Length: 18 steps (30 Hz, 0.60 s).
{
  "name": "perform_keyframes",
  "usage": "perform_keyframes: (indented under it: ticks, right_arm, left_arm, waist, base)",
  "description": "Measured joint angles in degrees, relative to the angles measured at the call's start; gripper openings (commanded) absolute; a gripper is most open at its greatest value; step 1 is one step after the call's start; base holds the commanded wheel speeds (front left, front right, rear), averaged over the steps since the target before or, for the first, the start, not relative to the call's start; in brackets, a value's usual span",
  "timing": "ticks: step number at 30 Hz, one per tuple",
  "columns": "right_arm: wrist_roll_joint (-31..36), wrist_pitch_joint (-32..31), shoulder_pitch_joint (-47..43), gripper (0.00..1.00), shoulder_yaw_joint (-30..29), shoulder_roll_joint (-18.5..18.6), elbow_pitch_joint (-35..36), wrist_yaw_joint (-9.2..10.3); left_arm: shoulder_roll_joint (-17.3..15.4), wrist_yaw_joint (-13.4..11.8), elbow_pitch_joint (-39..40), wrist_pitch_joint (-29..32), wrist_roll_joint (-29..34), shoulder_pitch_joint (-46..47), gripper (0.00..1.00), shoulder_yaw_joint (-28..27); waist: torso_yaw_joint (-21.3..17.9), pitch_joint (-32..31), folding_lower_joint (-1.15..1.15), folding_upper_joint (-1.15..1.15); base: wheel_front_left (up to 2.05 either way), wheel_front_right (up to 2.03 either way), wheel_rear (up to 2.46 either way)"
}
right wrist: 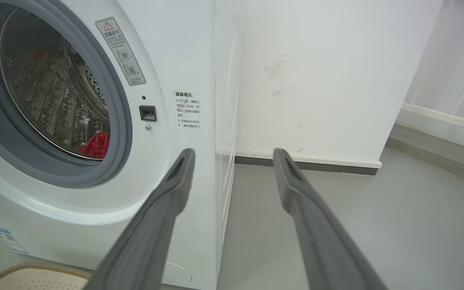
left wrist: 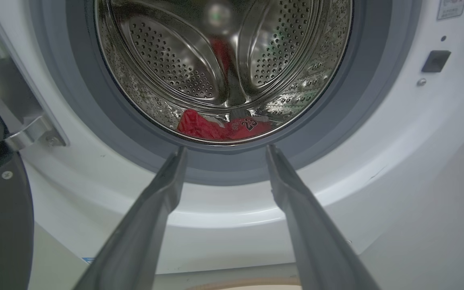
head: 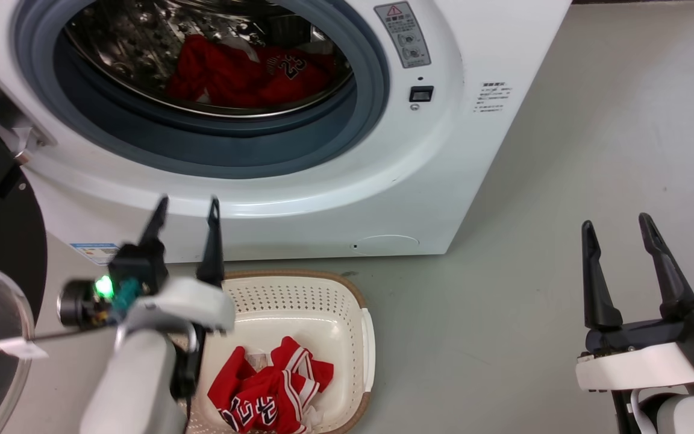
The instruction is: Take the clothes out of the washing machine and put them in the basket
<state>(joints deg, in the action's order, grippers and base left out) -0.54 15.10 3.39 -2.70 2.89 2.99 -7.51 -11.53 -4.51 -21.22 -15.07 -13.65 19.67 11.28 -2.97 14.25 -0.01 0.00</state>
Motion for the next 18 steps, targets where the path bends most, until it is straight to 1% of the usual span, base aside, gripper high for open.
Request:
perform_keyframes:
  ticks: [3, 5, 11, 18]
  right_arm:
    - [-0.09, 0.00, 0.08, 1.00, 0.55, 0.00, 0.12, 0.00]
    - [-0.32, 0.00, 0.27, 1.00, 0.60, 0.01, 0.36, 0.00]
    - [-0.82, 0.00, 3.07, 1.00, 1.46, 0.01, 1.13, 0.00]
    - [-2.79, 0.00, 6.82, 1.00, 1.93, 0.01, 2.05, 0.00]
  left_arm:
    - [0.08, 1.33, -0.48, 0.00, 0.68, 3.89, 1.00, -1.51]
    - [-0.19, 2.04, -2.41, 0.00, 1.68, 7.33, 1.00, -1.74]
    - [-2.35, 3.79, -13.28, 0.76, 3.76, 21.17, 1.00, -1.20]
    - [-5.49, 5.41, -25.18, 6.81, 5.15, 38.93, 1.00, -0.36]
  waist:
    - [-0.62, 0.46, 0.00, 0.00]
    - [-0.98, 1.20, 0.00, 0.00]
    - [-2.51, 5.09, 0.01, 0.00]
    - [-5.13, 11.71, 0.01, 0.00]
  base:
    - [0.00, 0.00, 0.00]
    - [0.00, 0.00, 0.00]
    - [0.00, 0.00, 0.00]
    - [0.00, 0.00, 0.00]
